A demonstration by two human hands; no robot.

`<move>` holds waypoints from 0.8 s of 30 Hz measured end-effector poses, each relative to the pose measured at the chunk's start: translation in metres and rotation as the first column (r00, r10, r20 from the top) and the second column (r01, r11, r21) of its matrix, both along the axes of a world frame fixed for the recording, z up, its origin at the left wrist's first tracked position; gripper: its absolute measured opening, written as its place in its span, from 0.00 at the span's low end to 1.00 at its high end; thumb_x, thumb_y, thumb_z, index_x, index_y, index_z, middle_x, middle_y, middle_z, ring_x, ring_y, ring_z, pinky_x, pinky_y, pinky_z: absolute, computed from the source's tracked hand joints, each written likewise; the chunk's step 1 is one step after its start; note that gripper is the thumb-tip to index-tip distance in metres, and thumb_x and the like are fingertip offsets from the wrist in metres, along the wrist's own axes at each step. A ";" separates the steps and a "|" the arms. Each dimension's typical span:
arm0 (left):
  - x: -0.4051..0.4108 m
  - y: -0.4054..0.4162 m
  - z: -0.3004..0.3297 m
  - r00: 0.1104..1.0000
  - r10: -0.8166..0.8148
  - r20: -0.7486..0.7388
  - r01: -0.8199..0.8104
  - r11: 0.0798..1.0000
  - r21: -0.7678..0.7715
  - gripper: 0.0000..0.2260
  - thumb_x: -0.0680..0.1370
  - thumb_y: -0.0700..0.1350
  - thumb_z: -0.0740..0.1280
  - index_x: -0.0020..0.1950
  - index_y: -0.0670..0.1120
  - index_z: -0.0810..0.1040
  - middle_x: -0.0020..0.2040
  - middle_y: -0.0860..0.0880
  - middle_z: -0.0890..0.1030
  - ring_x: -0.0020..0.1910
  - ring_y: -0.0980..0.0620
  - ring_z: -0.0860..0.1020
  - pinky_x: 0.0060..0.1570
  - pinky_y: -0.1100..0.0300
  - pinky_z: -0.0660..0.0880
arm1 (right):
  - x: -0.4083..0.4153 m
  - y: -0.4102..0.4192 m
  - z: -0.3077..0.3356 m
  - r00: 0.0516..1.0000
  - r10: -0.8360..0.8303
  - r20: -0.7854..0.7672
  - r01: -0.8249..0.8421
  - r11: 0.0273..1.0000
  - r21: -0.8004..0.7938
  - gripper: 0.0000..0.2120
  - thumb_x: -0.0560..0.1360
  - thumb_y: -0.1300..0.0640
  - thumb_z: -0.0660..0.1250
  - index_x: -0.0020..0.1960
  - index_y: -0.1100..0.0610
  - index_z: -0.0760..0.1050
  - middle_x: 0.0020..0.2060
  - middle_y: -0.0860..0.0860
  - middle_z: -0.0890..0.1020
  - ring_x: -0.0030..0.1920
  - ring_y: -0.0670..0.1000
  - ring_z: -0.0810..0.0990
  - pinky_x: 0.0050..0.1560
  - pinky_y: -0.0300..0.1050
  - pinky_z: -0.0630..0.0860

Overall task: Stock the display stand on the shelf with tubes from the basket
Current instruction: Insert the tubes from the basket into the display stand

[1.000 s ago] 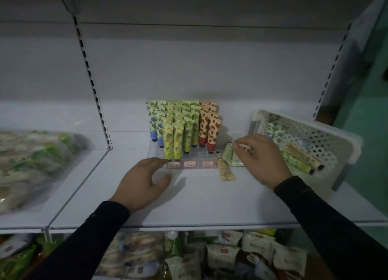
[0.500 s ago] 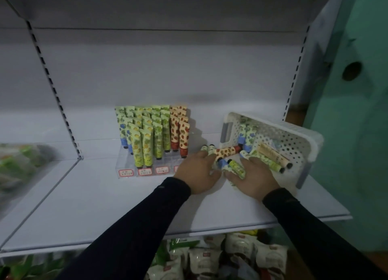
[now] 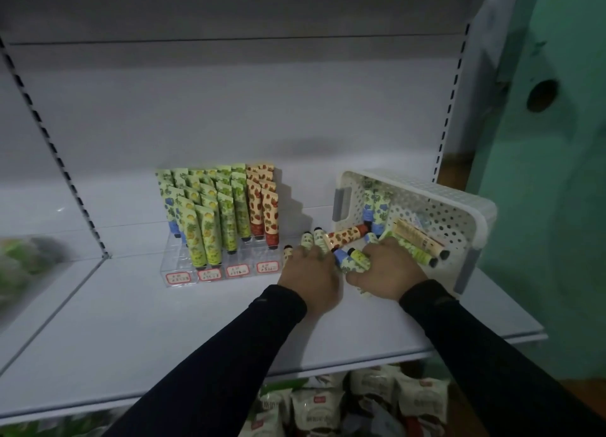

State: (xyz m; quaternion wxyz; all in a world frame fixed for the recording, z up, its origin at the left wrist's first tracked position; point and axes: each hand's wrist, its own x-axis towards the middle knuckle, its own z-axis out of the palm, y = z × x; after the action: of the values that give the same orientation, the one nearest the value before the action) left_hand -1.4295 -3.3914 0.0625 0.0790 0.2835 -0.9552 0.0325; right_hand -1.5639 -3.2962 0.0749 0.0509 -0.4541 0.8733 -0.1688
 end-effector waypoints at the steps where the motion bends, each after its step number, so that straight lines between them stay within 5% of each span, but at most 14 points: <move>1: 0.004 0.003 0.000 1.000 -0.012 -0.018 0.013 0.999 0.030 0.21 0.80 0.52 0.54 0.69 0.45 0.70 0.65 0.42 0.72 0.64 0.42 0.68 0.63 0.49 0.65 | 0.000 0.000 0.002 1.000 -0.004 -0.005 0.004 1.000 0.008 0.26 0.67 0.36 0.68 0.55 0.56 0.77 0.58 0.58 0.72 0.59 0.57 0.73 0.60 0.49 0.72; 4: 0.018 0.015 0.003 0.998 -0.064 0.012 0.063 0.998 0.029 0.28 0.75 0.54 0.48 0.70 0.46 0.70 0.67 0.43 0.71 0.65 0.42 0.68 0.64 0.48 0.64 | 0.004 0.000 0.008 1.000 -0.003 -0.020 0.003 0.999 0.047 0.33 0.67 0.37 0.69 0.64 0.57 0.73 0.64 0.58 0.70 0.61 0.57 0.73 0.60 0.50 0.73; 9: 0.037 0.032 0.008 0.985 -0.154 0.072 0.158 0.986 -0.052 0.16 0.82 0.47 0.54 0.63 0.43 0.75 0.65 0.42 0.73 0.63 0.42 0.70 0.65 0.50 0.61 | 0.006 0.001 0.012 1.000 0.000 -0.026 0.002 0.998 0.059 0.31 0.66 0.39 0.70 0.61 0.59 0.75 0.63 0.57 0.74 0.59 0.55 0.75 0.58 0.49 0.75; 11: 0.040 0.031 0.014 0.979 -0.195 0.059 0.198 0.978 -0.061 0.12 0.81 0.44 0.56 0.58 0.43 0.77 0.58 0.43 0.76 0.56 0.43 0.73 0.60 0.52 0.64 | 0.009 0.002 0.011 1.000 0.002 -0.030 0.000 0.998 0.056 0.26 0.66 0.39 0.71 0.52 0.59 0.78 0.57 0.58 0.76 0.54 0.55 0.77 0.54 0.47 0.76; 16: 0.038 0.025 0.027 0.992 -0.115 -0.051 0.118 0.991 0.057 0.11 0.77 0.53 0.65 0.45 0.45 0.75 0.51 0.43 0.76 0.48 0.43 0.77 0.46 0.55 0.71 | 0.014 0.006 0.006 0.986 0.013 -0.166 -0.009 1.000 0.024 0.25 0.71 0.41 0.68 0.57 0.60 0.78 0.59 0.59 0.71 0.61 0.60 0.70 0.63 0.48 0.69; 21: 0.031 0.031 0.031 0.996 0.076 -0.042 -0.068 0.985 0.160 0.16 0.78 0.45 0.64 0.63 0.41 0.70 0.57 0.39 0.75 0.53 0.40 0.76 0.44 0.56 0.67 | 0.018 0.013 0.004 0.980 -0.033 -0.194 0.024 0.999 -0.048 0.20 0.76 0.45 0.63 0.55 0.62 0.75 0.58 0.61 0.72 0.60 0.60 0.72 0.62 0.48 0.69; 24: 0.024 0.038 0.033 0.989 0.147 -0.020 -0.136 0.954 0.265 0.22 0.77 0.42 0.65 0.68 0.39 0.62 0.58 0.38 0.77 0.56 0.40 0.77 0.43 0.56 0.68 | 0.019 0.017 0.010 0.997 -0.033 -0.070 0.018 0.977 -0.212 0.17 0.77 0.48 0.63 0.52 0.63 0.74 0.52 0.61 0.77 0.55 0.60 0.76 0.54 0.49 0.73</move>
State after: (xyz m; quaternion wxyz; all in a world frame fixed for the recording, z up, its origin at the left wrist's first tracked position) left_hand -1.4057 -3.3536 0.0960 0.0571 0.3598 -0.9265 -0.0946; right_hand -1.5447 -3.2793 0.0849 -0.0319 -0.4517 0.8575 -0.2444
